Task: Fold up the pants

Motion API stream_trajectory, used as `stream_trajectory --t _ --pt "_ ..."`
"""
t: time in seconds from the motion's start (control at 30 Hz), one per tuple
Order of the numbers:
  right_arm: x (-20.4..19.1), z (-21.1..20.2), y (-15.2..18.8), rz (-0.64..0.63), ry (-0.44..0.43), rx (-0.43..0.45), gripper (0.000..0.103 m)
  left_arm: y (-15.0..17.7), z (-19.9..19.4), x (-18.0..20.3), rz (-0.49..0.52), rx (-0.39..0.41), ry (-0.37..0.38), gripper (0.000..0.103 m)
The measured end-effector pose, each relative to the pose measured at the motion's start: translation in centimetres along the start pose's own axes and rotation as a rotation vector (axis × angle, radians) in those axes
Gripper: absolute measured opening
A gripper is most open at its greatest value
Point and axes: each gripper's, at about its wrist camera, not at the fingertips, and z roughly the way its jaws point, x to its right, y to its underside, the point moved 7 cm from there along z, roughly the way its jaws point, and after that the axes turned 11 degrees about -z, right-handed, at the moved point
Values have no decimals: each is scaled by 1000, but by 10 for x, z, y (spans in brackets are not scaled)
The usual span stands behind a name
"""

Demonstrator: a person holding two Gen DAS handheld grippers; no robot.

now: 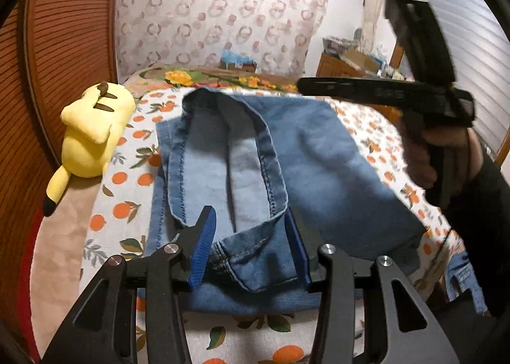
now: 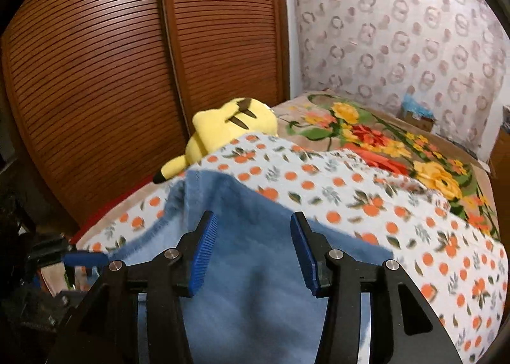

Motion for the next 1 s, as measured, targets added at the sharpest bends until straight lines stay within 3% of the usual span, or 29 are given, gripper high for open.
stream_trajectory --t 0.1,0.23,0.37,0.43,0.7,0.93,1.0 --pt "2 -9 17 13 12 -17 50 5 2 0 15 -4 -8 43" --pt "7 -20 33 28 23 -36 50 6 -4 -2 16 0 -2 29" --pt "6 -28 41 42 28 -41 50 7 -8 -5 29 5 -15 8" --pt "5 -34 43 52 26 -35 50 7 -11 -8 25 20 -38 5" --pt "2 -56 60 81 22 -8 50 9 -21 -36 -50 33 -78 4" --pt "-2 -73 74 84 41 -9 50 4 -27 -31 -41 56 -87 4" --pt "-2 -78 78 88 46 -8 50 1 -27 -29 -43 53 -86 13"
